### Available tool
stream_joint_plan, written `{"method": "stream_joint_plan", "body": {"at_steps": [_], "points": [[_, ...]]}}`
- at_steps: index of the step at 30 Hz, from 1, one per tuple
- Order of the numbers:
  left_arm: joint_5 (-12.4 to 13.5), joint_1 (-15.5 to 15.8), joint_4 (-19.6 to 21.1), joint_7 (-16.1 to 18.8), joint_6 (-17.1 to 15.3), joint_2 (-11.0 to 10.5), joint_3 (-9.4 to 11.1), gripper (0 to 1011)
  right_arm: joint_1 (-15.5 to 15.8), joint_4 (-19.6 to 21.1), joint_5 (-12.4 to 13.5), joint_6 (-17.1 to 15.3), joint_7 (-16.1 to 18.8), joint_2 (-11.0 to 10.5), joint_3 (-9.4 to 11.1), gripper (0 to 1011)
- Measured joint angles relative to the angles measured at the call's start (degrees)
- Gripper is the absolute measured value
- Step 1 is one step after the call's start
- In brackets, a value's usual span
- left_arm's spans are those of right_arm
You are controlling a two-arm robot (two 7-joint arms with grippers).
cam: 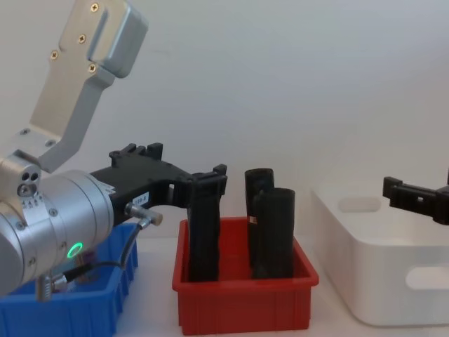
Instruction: Pick the cotton swabs from the blue box and place them into the white box.
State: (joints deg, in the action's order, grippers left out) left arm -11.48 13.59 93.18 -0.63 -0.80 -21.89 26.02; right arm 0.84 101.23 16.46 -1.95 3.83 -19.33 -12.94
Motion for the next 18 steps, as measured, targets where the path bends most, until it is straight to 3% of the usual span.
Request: {"method": "stream_joint_plan", "body": {"at_steps": [18], "points": [[0.0, 0.0, 0.0, 0.0, 0.0, 0.0, 0.0, 1000, 0.0, 0.0, 0.0, 0.0, 0.0, 0.0, 0.0, 1002]]}}
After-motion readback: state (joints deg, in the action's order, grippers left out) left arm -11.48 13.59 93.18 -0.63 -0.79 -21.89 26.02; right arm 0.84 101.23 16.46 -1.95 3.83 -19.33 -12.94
